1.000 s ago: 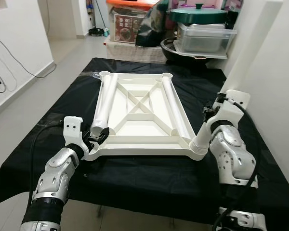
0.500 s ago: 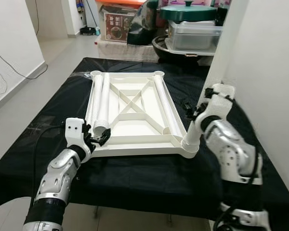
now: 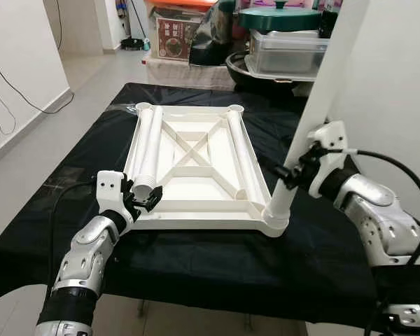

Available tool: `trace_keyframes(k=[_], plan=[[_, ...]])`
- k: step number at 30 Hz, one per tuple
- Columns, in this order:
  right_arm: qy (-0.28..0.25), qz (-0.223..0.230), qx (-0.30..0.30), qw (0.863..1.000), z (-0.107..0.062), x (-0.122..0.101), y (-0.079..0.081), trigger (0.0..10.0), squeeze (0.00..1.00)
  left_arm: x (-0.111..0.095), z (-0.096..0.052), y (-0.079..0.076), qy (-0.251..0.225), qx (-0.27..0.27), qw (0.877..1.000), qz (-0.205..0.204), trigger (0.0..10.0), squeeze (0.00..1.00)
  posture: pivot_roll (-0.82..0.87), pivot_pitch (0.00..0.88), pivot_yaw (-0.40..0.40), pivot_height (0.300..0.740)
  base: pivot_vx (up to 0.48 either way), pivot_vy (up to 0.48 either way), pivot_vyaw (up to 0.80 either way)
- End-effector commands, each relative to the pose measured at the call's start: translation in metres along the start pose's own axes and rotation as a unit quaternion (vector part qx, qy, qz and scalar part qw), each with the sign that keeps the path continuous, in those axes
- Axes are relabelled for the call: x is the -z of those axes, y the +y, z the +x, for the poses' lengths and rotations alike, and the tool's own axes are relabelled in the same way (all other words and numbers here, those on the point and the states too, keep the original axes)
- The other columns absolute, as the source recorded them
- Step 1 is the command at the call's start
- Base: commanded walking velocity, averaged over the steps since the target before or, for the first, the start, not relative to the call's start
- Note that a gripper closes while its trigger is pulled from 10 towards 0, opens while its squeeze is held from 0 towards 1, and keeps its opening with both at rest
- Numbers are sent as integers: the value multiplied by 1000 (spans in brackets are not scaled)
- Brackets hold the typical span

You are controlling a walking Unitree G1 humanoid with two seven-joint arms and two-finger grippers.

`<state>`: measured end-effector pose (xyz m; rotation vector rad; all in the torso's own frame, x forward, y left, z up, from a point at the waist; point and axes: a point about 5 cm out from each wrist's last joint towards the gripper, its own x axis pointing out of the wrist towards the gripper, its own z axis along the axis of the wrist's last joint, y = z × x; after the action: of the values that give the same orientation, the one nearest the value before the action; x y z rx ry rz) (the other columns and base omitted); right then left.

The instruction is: Building children table

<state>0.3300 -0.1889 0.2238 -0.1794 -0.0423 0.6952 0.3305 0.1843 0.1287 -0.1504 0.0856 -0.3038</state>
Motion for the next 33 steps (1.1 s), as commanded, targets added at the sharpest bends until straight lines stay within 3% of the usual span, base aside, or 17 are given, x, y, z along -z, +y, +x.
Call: trace_keyframes(k=[1,2,8,10,11,12,13,14,16,17,20,22,28,29,30,31,33], plan=[[22,1,-36,999,6,11,7,3647,0,-3,0,-2,-2,4,1000,7,10000,0,54,0,-86,740,0,0,0],[31,4,-37,999,8,14,3,0,0,-3,-1,-1,-3,3,1000,8,10000,0,75,0,-101,740,0,0,0],[55,35,32,997,12,25,-15,0,0,-3,-6,2,-5,0,1000,9,10000,0,86,0,-112,740,0,0,0],[58,65,127,988,14,28,-22,0,0,-2,-8,3,-5,-1,1000,10,10000,0,84,0,-109,740,0,0,0],[58,65,127,988,14,28,-22,0,0,-2,-8,3,-5,-1,1000,10,10000,0,84,0,-109,740,0,0,0],[62,85,184,977,13,32,-26,0,0,-1,-9,3,-4,-1,1000,10,10000,0,84,0,-109,740,0,0,0],[75,137,311,938,6,44,-27,0,0,-1,-10,3,-4,2,1000,8,10000,0,80,0,-100,740,0,0,0],[75,137,311,938,6,44,-27,0,0,-1,-10,3,-4,2,1000,8,10000,0,80,0,-100,740,0,0,0],[77,174,391,901,0,52,-6,0,0,-1,-9,1,-3,9,1000,9,10000,0,75,0,-93,740,0,0,0],[77,174,391,901,0,52,-6,0,0,-1,-9,1,-3,9,1000,9,10000,0,75,0,-93,740,0,0,0],[64,202,432,876,2,51,26,0,0,-2,-7,0,-2,14,1000,9,10000,0,61,0,-78,740,0,0,0],[62,206,441,871,6,46,36,0,0,-2,-4,-2,-3,16,1000,8,10000,0,56,0,-72,740,0,0,0],[61,189,442,875,11,39,39,0,0,-4,0,-6,-6,20,1000,6,10000,0,51,0,-71,740,0,0,0],[70,191,442,874,13,38,38,9961,0,-4,1,-7,-9,20,1000,5,10000,0,51,0,-72,740,0,0,0],[66,195,435,877,15,35,37,10000,0,-4,2,-8,-11,20,1000,4,10000,0,51,0,-73,740,0,0,0],[59,202,433,876,15,31,35,10000,973,-5,2,-9,-12,20,1000,3,10000,0,52,0,-72,740,0,0,0],[59,202,433,876,15,31,35,10000,973,-5,2,-9,-12,20,1000,3,10000,0,52,0,-72,740,0,0,0]])
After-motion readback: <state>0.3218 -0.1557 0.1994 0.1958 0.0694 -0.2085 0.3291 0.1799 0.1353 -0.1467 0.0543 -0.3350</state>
